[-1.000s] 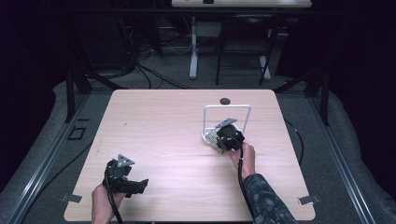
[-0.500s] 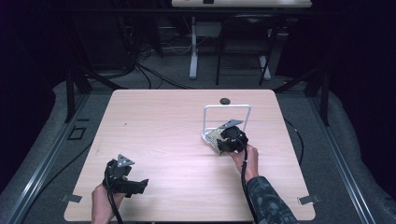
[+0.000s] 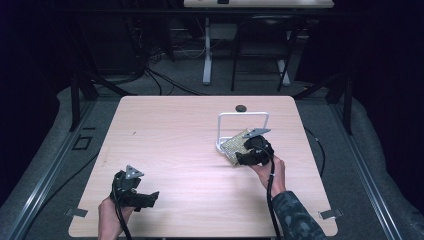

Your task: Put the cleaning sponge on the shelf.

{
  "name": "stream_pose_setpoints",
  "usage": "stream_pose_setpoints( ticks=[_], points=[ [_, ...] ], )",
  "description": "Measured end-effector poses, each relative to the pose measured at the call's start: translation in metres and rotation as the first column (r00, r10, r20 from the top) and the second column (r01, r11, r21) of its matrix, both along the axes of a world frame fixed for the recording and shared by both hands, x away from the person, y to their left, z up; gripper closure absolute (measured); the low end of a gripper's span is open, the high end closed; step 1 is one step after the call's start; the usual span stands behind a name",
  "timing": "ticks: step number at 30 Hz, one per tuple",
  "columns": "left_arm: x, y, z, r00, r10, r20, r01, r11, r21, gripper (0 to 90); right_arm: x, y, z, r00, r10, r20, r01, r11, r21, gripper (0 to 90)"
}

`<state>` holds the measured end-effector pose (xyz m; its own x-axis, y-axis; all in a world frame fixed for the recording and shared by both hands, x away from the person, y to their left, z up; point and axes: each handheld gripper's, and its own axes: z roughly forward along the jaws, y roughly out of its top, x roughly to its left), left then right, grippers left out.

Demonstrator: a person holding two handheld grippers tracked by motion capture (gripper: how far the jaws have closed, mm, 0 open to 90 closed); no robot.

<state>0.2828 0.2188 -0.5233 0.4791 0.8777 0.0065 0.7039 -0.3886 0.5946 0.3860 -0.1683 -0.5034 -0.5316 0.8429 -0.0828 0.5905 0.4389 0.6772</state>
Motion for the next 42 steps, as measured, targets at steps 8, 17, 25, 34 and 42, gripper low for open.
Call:
stream_pose_setpoints(
  ticks=[8,17,25,34,42],
  points=[
    [0.0,-0.001,0.0,1.0,-0.003,0.003,0.003,1.0,0.002,6.1,-0.015,-0.002,0.012,0.9989,0.043,-0.019,-0.043,0.999,0.01,23.3],
    [0.0,-0.002,0.0,1.0,-0.008,0.004,0.008,1.0,0.005,6.1,-0.036,-0.014,0.026,0.9971,0.073,-0.023,-0.072,0.997,0.026,15.6],
    [0.0,-0.003,0.001,0.9999,-0.01,0.006,0.01,0.9999,0.005,6.1,-0.057,-0.027,0.036,0.9967,0.079,-0.018,-0.078,0.9964,0.033,13.9],
    [0.001,-0.004,0.001,0.9998,-0.017,0.012,0.017,0.9998,0.004,6.1,-0.077,-0.048,0.042,0.9987,0.048,-0.016,-0.047,0.9972,0.058,11.9],
    [0.001,-0.005,0.002,0.9997,-0.019,0.016,0.019,0.9998,0.002,6.0,-0.095,-0.07,0.04,0.9998,0.006,-0.021,-0.004,0.9976,0.069,10.5]
  ],
)
